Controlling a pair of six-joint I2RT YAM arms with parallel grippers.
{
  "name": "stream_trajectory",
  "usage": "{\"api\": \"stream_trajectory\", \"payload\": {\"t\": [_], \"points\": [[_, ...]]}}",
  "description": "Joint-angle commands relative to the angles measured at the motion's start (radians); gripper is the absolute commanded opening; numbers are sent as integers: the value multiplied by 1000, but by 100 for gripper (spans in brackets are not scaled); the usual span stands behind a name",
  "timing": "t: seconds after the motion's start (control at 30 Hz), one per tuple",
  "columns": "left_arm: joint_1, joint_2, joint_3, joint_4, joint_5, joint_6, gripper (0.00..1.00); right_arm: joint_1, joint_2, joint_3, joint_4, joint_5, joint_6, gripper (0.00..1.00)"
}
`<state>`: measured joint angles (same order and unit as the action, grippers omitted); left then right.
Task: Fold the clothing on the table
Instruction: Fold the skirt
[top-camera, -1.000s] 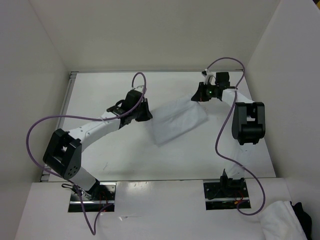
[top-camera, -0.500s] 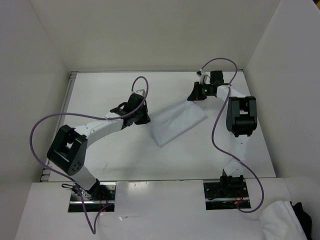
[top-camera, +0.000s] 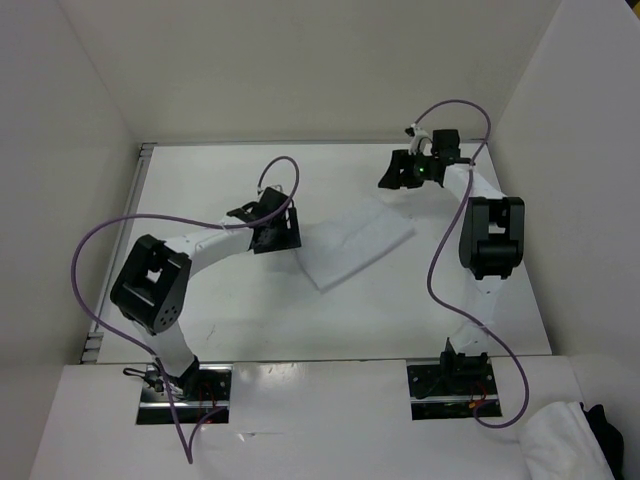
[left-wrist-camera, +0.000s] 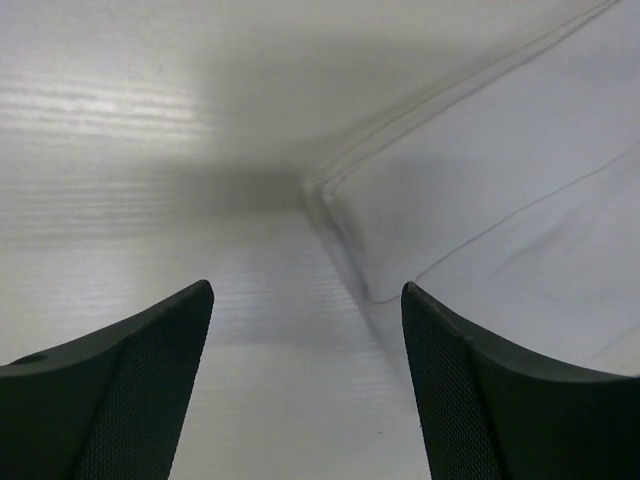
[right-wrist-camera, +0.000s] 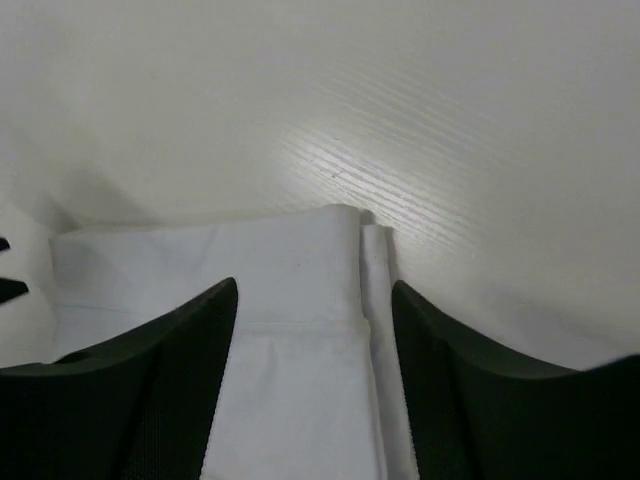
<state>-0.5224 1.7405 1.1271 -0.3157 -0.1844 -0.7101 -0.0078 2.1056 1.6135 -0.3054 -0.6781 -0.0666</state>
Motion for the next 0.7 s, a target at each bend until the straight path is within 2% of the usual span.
{"api": "stream_trajectory", "payload": {"t": [0.0,0.03,0.07,0.1,0.13,0.17,0.2,0.23,0.27,0.33,0.43,0.5,0.67], "points": [[5,-96,91,39,21,21,83,-9,-114,5,-70,-127,-30,60],[5,-107,91,59,57,21,83,-9,-114,5,-101,-191,-57,53],[5,-107,105,84,98,11,83,-9,-114,-22,-150,-208,-58,25],[5,-107,105,160,155,11,81,-9,-104,-41,-170,-218,-74,7],[5,-87,105,190,277,11,78,-9,-104,-61,-185,-218,-88,0],[5,-72,105,208,319,11,73,-9,-104,-107,-186,-218,-101,0],[5,-52,105,252,367,2,55,-9,-104,-127,-208,-218,-114,0],[-5,-11,93,274,458,-12,41,-9,-104,-142,-209,-218,-114,0],[-5,11,83,292,491,-26,30,-18,-93,-168,-209,-218,-114,0],[-16,87,83,328,563,-48,17,-18,-67,-178,-233,-233,-127,0],[-27,174,102,305,571,-37,16,-18,2,-169,-251,-253,-127,0],[-36,195,77,290,562,-37,13,-18,31,-168,-233,-206,-93,0],[-36,205,42,254,444,-37,10,-29,53,-179,-170,-186,-68,0]]}}
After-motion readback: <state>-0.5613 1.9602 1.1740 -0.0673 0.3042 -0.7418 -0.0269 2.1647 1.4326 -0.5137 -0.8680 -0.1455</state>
